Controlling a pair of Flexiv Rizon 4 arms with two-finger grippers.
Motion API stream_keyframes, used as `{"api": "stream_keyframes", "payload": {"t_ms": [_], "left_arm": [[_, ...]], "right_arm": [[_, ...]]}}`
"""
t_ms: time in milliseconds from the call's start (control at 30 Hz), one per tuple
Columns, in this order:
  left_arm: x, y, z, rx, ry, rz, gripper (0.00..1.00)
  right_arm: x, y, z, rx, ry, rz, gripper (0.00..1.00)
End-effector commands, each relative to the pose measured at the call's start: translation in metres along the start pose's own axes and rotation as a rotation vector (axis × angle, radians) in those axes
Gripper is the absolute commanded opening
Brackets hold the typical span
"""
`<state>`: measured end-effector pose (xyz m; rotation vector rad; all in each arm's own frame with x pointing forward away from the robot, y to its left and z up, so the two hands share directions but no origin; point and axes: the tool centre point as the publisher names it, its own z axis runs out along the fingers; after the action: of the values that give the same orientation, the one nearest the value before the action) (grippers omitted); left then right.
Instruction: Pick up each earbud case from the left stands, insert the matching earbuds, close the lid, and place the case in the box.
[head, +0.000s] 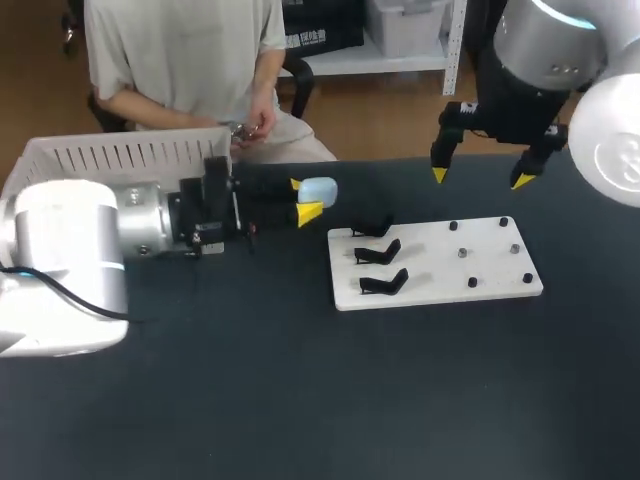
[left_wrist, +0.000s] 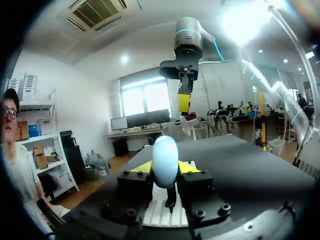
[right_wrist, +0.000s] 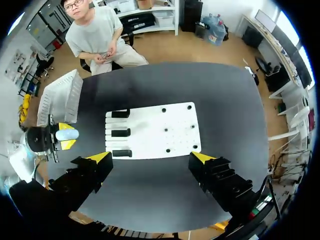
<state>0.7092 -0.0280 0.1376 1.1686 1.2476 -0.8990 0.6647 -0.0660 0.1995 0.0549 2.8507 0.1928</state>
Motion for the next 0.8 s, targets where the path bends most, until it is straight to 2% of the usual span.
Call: {"api": "stream_keyframes", "payload": {"t_ms": [33,133,200,333,467,600,733,800], "left_arm": [[-0.028,0.017,-0.089,-0.309,0.055,-0.014,0.0],[-0.027,0.039,-0.116,-0.433,0.052,-0.032,0.0],[-0.024,0.058,-0.137,-0.552,0.063,-0.056,0.0],[-0.02,0.085,-0.157,-0.664,0.057,-0.067,0.0],[-0.006,0.115,-0.178,-0.81,0.044,-0.113,0.0],[0.016,0.141,-0.19,-0.866,0.136,-0.093,0.0],[0.039,0.174,-0.196,-0.869,0.188,-0.099,0.0],[0.045,0.182,-0.193,-0.873,0.237,-0.082,0.0]], "right_arm": [[0.006,-0.002,0.0,0.0,-0.119,0.003,1.0],[0.006,-0.002,0.0,0.0,-0.119,0.003,1.0],[0.006,-0.002,0.0,0.0,-0.119,0.003,1.0],[0.006,-0.002,0.0,0.0,-0.119,0.003,1.0],[0.006,-0.002,0.0,0.0,-0.119,0.003,1.0],[0.006,-0.002,0.0,0.0,-0.119,0.003,1.0],[0.006,-0.002,0.0,0.0,-0.119,0.003,1.0],[0.006,-0.002,0.0,0.0,-0.119,0.003,1.0]]}}
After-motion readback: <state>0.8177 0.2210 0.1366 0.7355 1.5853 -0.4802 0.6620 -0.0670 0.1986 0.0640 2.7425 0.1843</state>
